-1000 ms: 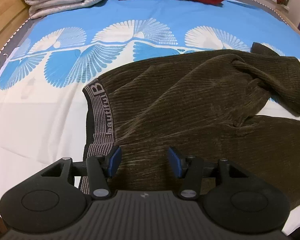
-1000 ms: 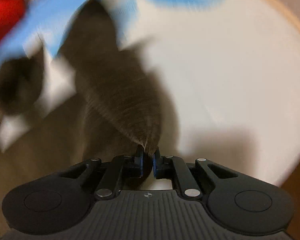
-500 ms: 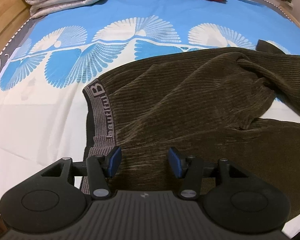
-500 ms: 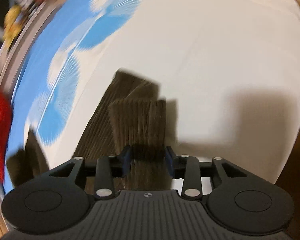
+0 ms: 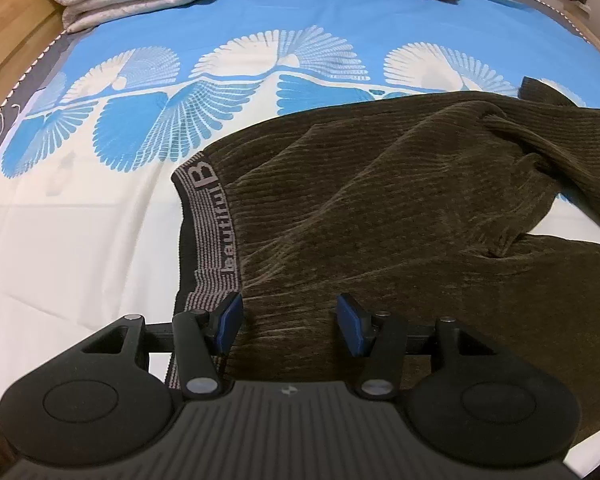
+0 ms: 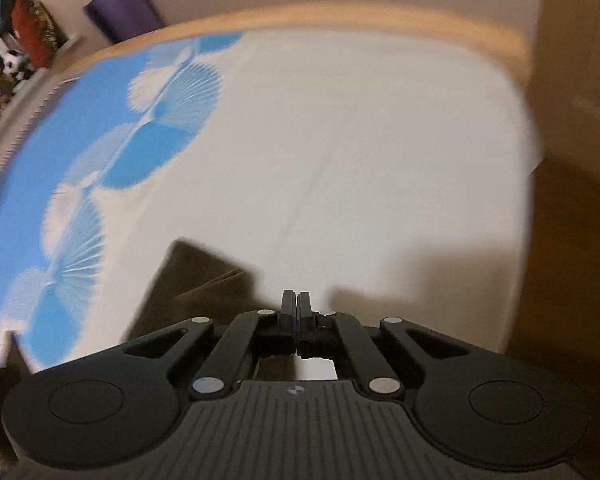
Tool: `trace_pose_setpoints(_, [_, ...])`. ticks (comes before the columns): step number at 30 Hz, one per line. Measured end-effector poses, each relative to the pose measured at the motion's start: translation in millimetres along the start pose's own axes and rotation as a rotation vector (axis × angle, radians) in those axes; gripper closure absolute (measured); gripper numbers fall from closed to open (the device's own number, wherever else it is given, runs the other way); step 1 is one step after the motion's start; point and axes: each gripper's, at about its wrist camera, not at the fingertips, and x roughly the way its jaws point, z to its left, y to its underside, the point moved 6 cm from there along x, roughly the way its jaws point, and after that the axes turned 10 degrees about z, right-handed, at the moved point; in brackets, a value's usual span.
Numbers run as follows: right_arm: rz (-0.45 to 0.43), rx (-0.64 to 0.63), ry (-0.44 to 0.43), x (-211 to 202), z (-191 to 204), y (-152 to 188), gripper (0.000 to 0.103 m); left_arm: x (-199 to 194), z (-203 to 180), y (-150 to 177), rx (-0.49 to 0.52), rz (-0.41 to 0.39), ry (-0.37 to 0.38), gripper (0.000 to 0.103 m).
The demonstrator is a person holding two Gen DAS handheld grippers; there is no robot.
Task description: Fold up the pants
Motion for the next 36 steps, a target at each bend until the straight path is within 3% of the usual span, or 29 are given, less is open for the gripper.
trace_pose_setpoints(2, [0.049, -0.013, -0.077, 7.6, 3.7, -0.2, 0.098, -0.8, -2.9, 0.4, 0.007, -0.001, 0.006, 0.045])
trace_pose_setpoints(3, [0.101, -0.034, -0.128, 15.1, 8.0, 2.9, 0.087, -0.9, -4.4, 0.9, 0.011, -0.002, 0.007, 0.044])
trace_pose_setpoints(4, [0.140, -0.052, -0.158, 21.5, 11.2, 6.2, 0.068, -0.9, -6.7, 1.6, 0.014, -0.002, 0.005, 0.043])
trace_pose_setpoints(6, [0.168, -0.077, -0.151, 30.0, 12.3, 10.9, 0.055, -1.2, -7.4, 1.8, 0.020, -0.003, 0.001, 0.043])
trace_pose_setpoints(8, [0.169, -0.078, -0.104, 37.5, 9.4, 10.8, 0.055, -0.9, -6.6, 1.9, 0.019, -0.001, -0.002, 0.043])
trace_pose_setpoints(12, [0.224, -0.069, -0.115, 49.2, 10.2, 18.9, 0.056, 0.9, -2.2, 1.3, 0.010, 0.004, -0.011, 0.043])
trace_pose_setpoints(14, [0.204, -0.122, -0.114, 50.1, 20.8, 19.5, 0.071, 1.5, -1.1, 1.2, 0.010, 0.007, -0.014, 0.043])
trace_pose_setpoints(15, [0.205, -0.154, -0.127, 49.1, 27.2, 21.4, 0.084, 1.8, -1.0, 1.1, 0.010, 0.008, -0.015, 0.043])
trace_pose_setpoints(16, [0.211, -0.181, -0.149, 43.9, 30.3, 25.5, 0.103, 1.8, -0.6, 0.7, 0.009, 0.008, -0.016, 0.043])
trace_pose_setpoints(18, [0.190, -0.191, -0.191, 30.6, 37.0, 27.1, 0.103, 1.3, -0.5, 0.1, 0.007, 0.006, -0.015, 0.043])
trace_pose_setpoints(20, [0.096, -0.146, -0.192, 7.7, 37.1, 20.1, 0.103, 0.7, -0.7, 0.0, 0.005, 0.005, -0.012, 0.043])
trace_pose_setpoints(23, [-0.118, -0.020, 0.009, -34.7, 7.9, 5.0, 0.103, -0.9, -2.2, 0.1, 0.007, 0.001, -0.009, 0.043])
trace_pose_setpoints(24, [-0.121, 0.010, 0.047, -35.2, -3.2, 2.5, 0.103, -1.3, -3.4, 0.2, 0.010, 0.000, -0.006, 0.043])
trace_pose_setpoints(26, [-0.022, 0.037, 0.042, -17.3, -18.7, 3.0, 0.103, -2.9, -5.9, 0.6, 0.015, -0.002, -0.002, 0.043])
trace_pose_setpoints(29, [0.102, -0.038, -0.109, 5.2, -3.2, 10.1, 0.098, -4.7, -11.3, 1.7, 0.022, -0.006, 0.006, 0.042])
trace_pose_setpoints(30, [0.110, -0.086, -0.141, 7.8, 4.3, 11.6, 0.085, -4.8, -13.2, 2.2, 0.027, -0.006, 0.006, 0.041])
trace_pose_setpoints(31, [0.106, -0.137, -0.146, 11.4, 12.0, 13.7, 0.065, -5.1, -15.1, 3.2, 0.033, -0.007, 0.005, 0.040])
trace_pose_setpoints(33, [0.094, -0.163, -0.088, 18.1, 14.4, 15.4, 0.049, -5.6, -16.5, 4.1, 0.045, -0.010, 0.001, 0.039])
trace_pose_setpoints(36, [0.148, -0.122, -0.065, 37.2, 9.5, 14.9, 0.050, -5.0, -11.2, 4.2, 0.040, -0.012, -0.007, 0.039])
